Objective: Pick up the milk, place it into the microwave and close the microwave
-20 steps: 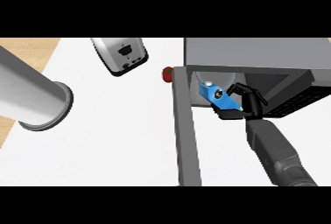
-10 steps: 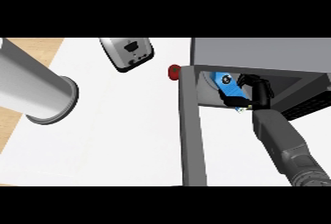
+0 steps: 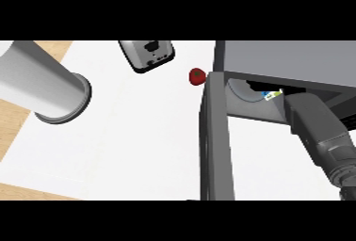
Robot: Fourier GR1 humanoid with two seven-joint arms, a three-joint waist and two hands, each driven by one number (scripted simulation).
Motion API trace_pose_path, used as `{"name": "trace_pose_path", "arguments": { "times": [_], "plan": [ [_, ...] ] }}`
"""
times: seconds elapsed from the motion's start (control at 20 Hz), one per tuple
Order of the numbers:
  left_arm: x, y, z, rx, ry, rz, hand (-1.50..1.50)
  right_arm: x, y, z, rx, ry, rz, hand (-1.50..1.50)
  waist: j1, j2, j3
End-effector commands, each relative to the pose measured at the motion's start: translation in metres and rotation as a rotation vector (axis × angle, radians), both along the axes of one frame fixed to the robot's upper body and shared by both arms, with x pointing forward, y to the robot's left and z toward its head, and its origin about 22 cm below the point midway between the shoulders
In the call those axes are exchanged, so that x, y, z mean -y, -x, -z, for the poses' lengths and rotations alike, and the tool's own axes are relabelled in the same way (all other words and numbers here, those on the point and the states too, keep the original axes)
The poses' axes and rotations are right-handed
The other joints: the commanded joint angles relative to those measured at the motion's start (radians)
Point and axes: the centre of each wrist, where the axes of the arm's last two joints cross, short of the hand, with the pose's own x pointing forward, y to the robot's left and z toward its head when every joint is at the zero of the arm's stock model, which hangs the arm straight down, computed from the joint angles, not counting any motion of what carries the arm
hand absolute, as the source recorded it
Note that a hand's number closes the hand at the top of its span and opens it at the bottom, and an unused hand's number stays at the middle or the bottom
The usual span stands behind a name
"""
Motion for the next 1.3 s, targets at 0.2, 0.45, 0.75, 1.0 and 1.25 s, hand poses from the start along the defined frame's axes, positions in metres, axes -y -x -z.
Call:
{"name": "trace_pose_path", "arguments": {
  "times": [0.2,0.45,0.75,1.0,1.25],
  "plan": [
    [-0.001,-0.009,-0.006,0.033,0.002,0.033,-1.5,0.016,-0.012,-0.032,0.04,0.059,0.031,1.5,0.025,0.02,-0.006],
    [-0.004,-0.013,-0.006,0.022,-0.005,0.023,-1.5,0.024,-0.016,-0.044,0.05,0.053,0.038,1.5,0.028,0.026,-0.005],
    [-0.007,-0.013,-0.011,0.03,-0.045,0.008,-1.5,0.033,-0.013,-0.043,0.044,0.054,0.062,1.5,0.049,0.028,-0.005],
    [-0.01,-0.02,-0.01,0.008,-0.058,0.017,-1.5,0.032,-0.017,-0.053,0.063,0.053,0.058,1.5,0.045,0.036,-0.006],
    [-0.011,-0.02,-0.013,0.018,-0.084,0.024,-1.5,0.066,-0.004,-0.047,0.041,0.271,0.226,1.5,0.062,0.044,-0.016]
  ]
}}
